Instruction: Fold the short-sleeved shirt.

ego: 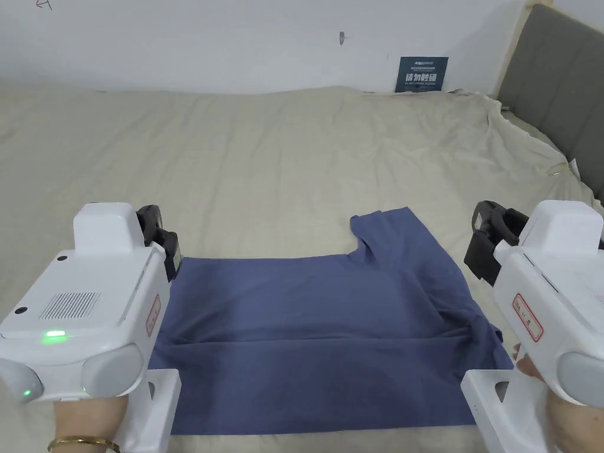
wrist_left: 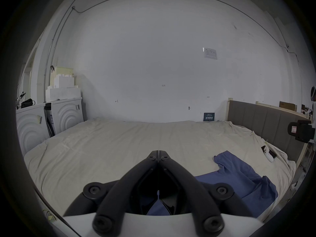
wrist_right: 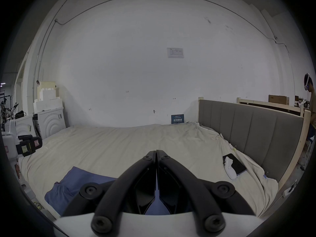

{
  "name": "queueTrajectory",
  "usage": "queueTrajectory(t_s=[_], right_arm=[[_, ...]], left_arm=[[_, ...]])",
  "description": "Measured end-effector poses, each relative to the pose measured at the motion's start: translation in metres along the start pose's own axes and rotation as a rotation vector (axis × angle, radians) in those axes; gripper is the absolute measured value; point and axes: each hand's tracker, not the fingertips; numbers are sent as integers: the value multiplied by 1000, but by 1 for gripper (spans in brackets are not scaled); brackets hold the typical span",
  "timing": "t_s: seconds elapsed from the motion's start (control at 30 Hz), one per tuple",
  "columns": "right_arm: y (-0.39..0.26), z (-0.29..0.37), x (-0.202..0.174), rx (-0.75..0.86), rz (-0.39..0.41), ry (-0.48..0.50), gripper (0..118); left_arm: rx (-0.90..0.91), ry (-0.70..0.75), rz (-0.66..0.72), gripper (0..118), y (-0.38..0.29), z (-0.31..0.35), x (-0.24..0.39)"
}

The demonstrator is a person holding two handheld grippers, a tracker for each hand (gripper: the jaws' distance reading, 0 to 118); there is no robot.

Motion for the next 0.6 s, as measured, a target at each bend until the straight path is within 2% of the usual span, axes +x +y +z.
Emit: queueTrajectory(t_s=[0.13,0.27,0.47,0.5,0.53,0.57,0.6], right_arm=[[2,-17,0,-20,-12,-4,0],[6,-55,2,-87,23,-1,0],[5,-149,14,-325,66,-30,1],[3,-168,16,-387,102,-44,8],[1,-185,17,-450,112,-56,28],[-1,-200,20,-501,106,-51,58],[-4,-214,25,-549,98,-35,96]], left_arm=[[2,5,-10,0,-1,-8,-3],[-6,10,-30,0,-1,-18,-4],[-31,10,-26,0,3,-36,0],[-42,9,-20,0,3,-40,0],[-56,12,-17,0,3,-45,1],[-56,9,-12,0,2,-49,0],[-57,7,-6,0,2,-53,-1]])
